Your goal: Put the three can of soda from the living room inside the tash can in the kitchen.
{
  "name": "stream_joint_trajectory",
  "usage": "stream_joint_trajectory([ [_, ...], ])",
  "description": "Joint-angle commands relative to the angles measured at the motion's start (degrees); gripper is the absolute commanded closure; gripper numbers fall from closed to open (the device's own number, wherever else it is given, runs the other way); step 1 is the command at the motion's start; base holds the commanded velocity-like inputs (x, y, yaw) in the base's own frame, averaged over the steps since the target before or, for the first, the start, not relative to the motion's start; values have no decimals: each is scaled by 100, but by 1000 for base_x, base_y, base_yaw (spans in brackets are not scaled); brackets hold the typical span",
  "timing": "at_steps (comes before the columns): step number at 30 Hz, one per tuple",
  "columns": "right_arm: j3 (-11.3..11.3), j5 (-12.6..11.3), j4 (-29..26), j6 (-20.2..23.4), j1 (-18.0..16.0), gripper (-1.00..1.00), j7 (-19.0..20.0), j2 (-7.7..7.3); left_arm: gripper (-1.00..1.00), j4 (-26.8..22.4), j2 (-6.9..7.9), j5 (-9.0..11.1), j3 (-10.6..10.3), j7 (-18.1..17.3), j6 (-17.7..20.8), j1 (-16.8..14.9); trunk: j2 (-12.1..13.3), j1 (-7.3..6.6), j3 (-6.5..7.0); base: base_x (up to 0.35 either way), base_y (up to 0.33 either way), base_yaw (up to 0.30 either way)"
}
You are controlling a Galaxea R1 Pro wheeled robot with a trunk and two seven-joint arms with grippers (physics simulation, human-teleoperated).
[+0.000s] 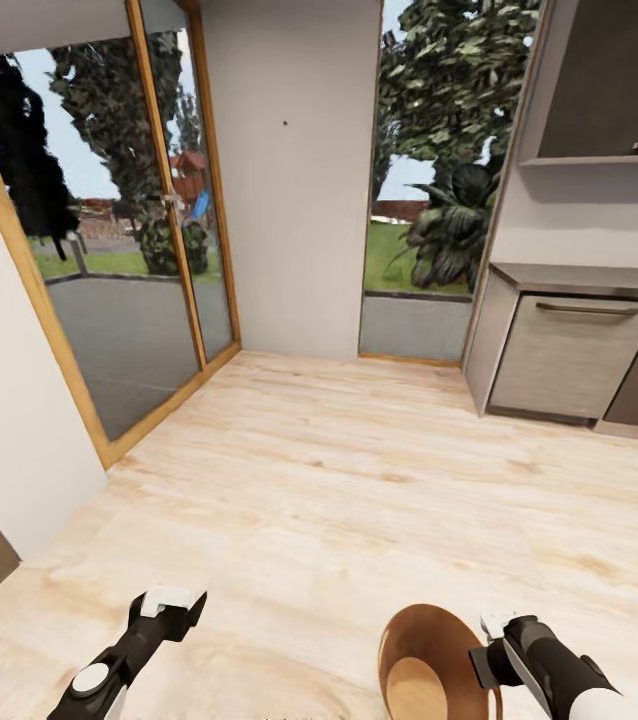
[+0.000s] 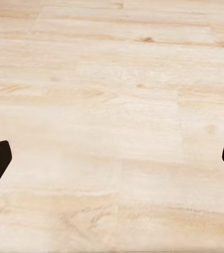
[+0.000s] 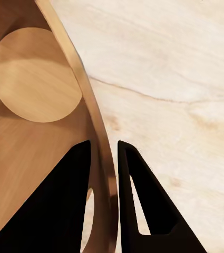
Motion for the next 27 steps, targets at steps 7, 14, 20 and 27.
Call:
stream_joint_trajectory([
  [7,-3,-42,-2,4,2,100,14,6,-100,0,0,3,3,0,0,1,0,0,-36,-15,0,188],
  [14,-2,-40,-1,4,6,100,14,6,-100,0,0,4,7,0,0,1,0,0,-68,-61,62,211],
  [20,-2,-40,-1,4,6,100,14,6,-100,-2,0,5,4,0,0,1,0,0,-92,-182,216,216],
  [27,-2,-40,-1,4,6,100,12,6,-100,-95,0,5,-6,0,7,7,0,0,-119,-197,244,218],
])
